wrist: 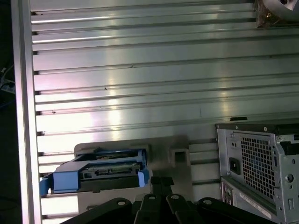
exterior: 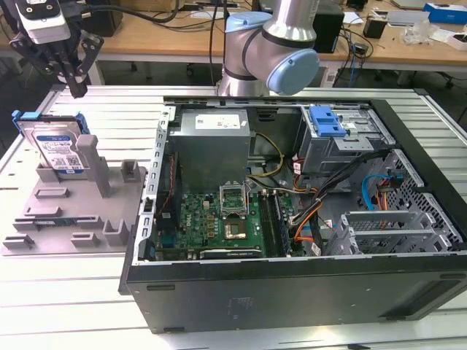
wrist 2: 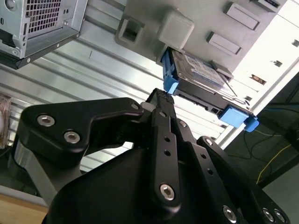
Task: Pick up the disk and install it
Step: 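Pick up the disk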
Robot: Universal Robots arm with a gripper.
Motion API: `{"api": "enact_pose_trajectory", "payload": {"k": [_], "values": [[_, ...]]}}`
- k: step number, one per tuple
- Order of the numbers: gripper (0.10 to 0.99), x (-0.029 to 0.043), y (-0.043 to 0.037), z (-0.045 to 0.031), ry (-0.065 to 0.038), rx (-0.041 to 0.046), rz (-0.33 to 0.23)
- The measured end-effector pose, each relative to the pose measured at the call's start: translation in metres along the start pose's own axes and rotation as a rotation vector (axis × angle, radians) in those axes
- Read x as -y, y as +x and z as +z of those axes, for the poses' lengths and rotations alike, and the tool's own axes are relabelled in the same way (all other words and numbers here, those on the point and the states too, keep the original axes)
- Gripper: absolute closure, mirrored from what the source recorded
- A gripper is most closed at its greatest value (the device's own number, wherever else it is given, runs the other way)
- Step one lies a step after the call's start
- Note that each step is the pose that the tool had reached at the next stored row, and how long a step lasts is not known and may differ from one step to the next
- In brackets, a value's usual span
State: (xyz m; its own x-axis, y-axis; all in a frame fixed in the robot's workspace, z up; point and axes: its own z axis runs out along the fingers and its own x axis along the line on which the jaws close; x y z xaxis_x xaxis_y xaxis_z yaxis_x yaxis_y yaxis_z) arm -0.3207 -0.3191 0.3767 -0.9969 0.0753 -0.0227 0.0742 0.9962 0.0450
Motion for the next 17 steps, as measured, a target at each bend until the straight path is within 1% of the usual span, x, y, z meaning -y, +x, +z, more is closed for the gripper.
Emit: {"api": "enact_pose_trajectory", "payload": {"k": [8, 11, 13, 15, 16, 17], "values": [[0.98, 0.0, 0.0001, 0.0, 0.0, 0.0, 0.0], [0.98, 0.0, 0.0012, -0.0001, -0.002, -0.0038, -0.076], [0.98, 0.0, 0.0012, 0.0, -0.003, -0.007, -0.145], [0.98, 0.0, 0.0012, 0.0001, -0.004, -0.0087, -0.183], [0.98, 0.0, 0.0012, 0.0002, -0.005, -0.0105, -0.226], [0.98, 0.0, 0.0012, 0.0003, -0.006, -0.0119, -0.256]]}}
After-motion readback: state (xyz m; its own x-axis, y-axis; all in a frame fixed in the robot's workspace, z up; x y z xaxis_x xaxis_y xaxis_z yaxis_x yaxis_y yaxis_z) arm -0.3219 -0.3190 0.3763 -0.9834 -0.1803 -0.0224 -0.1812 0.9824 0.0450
